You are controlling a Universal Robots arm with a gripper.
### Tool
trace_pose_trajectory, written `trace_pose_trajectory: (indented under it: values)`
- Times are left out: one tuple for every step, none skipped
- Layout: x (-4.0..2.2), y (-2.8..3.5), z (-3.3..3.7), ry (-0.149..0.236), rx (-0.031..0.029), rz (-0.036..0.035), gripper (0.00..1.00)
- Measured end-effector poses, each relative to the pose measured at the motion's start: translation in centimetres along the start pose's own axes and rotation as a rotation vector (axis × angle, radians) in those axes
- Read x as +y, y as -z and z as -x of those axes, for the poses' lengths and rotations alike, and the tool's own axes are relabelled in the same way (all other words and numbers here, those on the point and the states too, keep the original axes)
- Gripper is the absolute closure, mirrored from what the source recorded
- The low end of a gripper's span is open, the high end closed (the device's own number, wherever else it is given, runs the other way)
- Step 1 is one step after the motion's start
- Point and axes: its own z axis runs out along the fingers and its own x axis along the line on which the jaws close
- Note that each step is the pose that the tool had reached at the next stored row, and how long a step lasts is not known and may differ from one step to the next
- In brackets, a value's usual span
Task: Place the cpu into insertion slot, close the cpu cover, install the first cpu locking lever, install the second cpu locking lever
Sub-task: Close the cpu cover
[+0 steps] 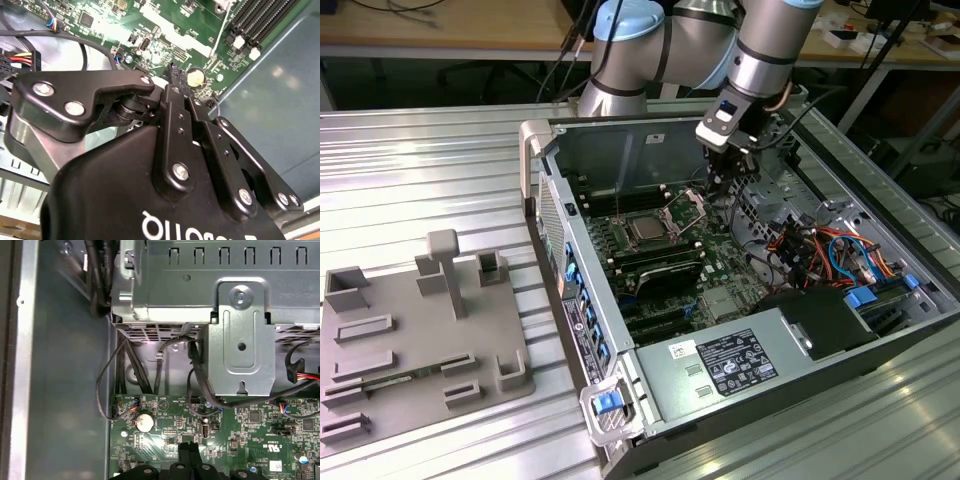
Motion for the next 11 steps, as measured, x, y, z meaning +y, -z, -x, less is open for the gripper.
trace_pose_trajectory:
  values:
    - [0.0, -0.11, 0.12, 0.0, 0.0001, 0.0, 0.89]
    - [-0.01, -0.18, 0.19, 0.0, 0.0, -0.0001, 0.89]
    - [-0.01, -0.32, 0.33, 0.0, -0.0003, -0.0005, 0.89]
    - [-0.02, -0.42, 0.46, 0.0, -0.0004, -0.0008, 0.89]
    - [-0.02, -0.62, 0.59, 0.0, -0.0002, -0.0013, 0.89]
    - [-0.03, -0.87, 0.73, 0.0, -0.0002, -0.0026, 0.89]
    - [-0.04, -0.99, 0.79, 0.0, -0.0003, -0.0043, 0.89]
    - [-0.04, -1.1, 0.82, 0.0, -0.0001, -0.0101, 0.89]
    - [-0.04, -1.13, 0.84, 0.001, 0.0001, -0.029, 0.89]
    - [-0.08, -1.15, 0.84, 0.002, 0.0003, -0.0354, 0.89]
    - [-0.16, -1.2, 0.84, 0.003, 0.0005, -0.0397, 0.89]
